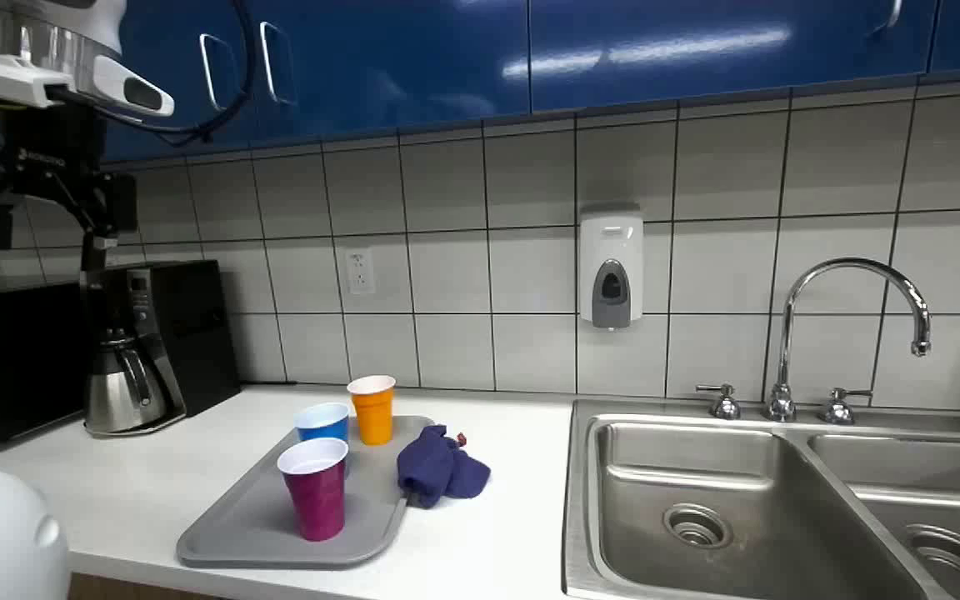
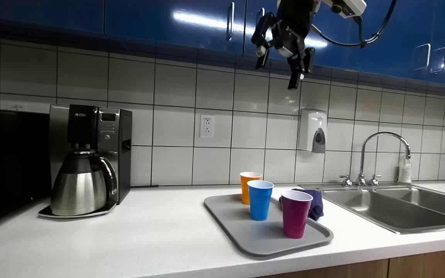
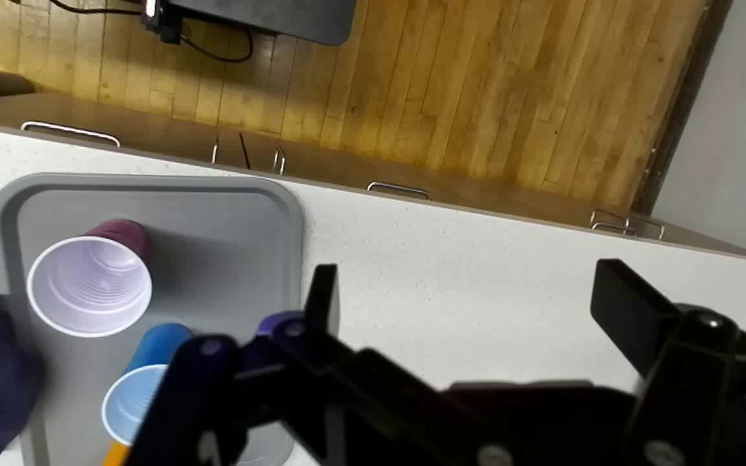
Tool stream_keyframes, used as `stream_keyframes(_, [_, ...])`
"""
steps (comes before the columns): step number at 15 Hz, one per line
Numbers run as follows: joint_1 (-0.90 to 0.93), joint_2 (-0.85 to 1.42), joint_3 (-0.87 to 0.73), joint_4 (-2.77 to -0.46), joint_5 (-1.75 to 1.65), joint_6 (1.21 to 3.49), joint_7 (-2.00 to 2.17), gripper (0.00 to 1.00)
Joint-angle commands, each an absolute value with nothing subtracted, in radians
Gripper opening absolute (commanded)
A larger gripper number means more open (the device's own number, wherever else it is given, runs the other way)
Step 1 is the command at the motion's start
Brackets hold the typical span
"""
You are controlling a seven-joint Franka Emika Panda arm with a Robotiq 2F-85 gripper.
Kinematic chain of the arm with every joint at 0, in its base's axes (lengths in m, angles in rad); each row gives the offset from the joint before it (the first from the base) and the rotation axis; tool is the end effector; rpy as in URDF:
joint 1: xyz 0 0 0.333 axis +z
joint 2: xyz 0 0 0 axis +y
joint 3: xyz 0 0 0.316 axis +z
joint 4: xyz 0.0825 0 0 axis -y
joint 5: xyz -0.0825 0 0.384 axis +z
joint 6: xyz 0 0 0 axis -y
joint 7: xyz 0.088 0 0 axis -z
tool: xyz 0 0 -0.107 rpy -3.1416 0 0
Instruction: Remove the purple, blue and orange cups from the grey tray and put them on the countertop
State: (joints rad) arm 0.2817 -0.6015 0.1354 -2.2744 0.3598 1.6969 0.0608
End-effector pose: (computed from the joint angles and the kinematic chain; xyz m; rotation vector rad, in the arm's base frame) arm 0.3233 0.1910 0.5795 -2.8322 -0.4159 0.0616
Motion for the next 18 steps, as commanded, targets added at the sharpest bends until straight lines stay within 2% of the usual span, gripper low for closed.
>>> stream_keyframes(1, [0.255, -0.602, 0.154, -2.270, 0.370, 1.689, 0.050, 1.00])
stream_keyframes(9, [0.255, -0.602, 0.154, -2.270, 0.370, 1.689, 0.050, 1.00])
stream_keyframes(18, [0.231, -0.693, 0.147, -2.434, 0.261, 1.778, -0.052, 1.00])
